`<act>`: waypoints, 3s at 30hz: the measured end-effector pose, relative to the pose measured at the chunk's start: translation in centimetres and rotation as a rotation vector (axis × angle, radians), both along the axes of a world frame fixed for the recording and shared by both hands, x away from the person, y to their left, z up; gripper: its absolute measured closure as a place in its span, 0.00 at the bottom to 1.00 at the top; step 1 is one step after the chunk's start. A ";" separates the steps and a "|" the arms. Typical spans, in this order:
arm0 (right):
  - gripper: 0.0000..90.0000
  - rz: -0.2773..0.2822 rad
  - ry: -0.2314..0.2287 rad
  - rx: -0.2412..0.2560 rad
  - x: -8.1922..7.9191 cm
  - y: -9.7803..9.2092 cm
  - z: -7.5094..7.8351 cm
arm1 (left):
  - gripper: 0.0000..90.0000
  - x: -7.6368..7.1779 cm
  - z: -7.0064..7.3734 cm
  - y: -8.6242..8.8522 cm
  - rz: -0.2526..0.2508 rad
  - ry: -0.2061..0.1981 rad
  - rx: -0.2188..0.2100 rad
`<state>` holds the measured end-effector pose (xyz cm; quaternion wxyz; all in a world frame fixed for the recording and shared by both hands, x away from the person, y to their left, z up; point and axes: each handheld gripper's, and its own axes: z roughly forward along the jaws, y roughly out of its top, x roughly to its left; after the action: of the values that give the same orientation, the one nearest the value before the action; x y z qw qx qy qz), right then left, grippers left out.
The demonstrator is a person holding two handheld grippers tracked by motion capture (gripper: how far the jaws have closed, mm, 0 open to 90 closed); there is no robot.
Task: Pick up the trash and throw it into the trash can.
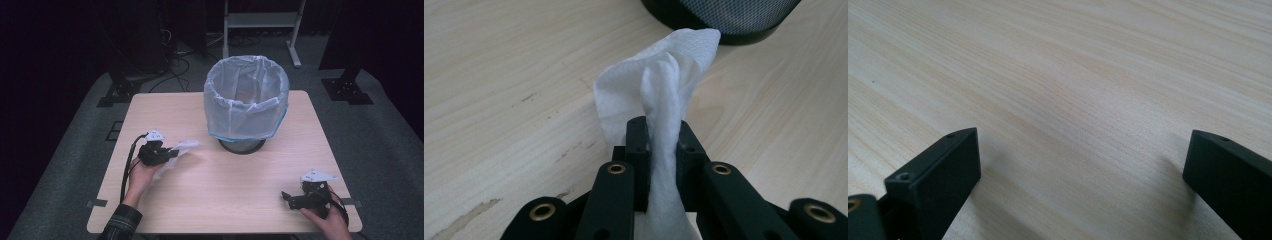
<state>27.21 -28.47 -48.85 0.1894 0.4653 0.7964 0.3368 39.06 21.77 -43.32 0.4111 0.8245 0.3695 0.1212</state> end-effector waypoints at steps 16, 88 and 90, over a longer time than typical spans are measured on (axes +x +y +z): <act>0.00 0.000 0.000 0.000 0.0 0.0 0.0 | 0.90 -1.1 3.7 -0.3 -0.035 -0.044 -0.075; 0.01 -0.001 0.000 0.002 0.0 0.0 0.0 | 0.90 3.9 21.6 -9.0 -0.173 -0.251 -0.218; 0.01 -0.002 0.003 0.003 0.0 0.0 0.0 | 0.91 4.3 21.9 -9.5 -0.177 -0.251 -0.215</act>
<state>27.17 -28.47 -48.85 0.1881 0.4668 0.7957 0.3371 43.32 12.24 -21.43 0.5489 0.7835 0.2521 0.1460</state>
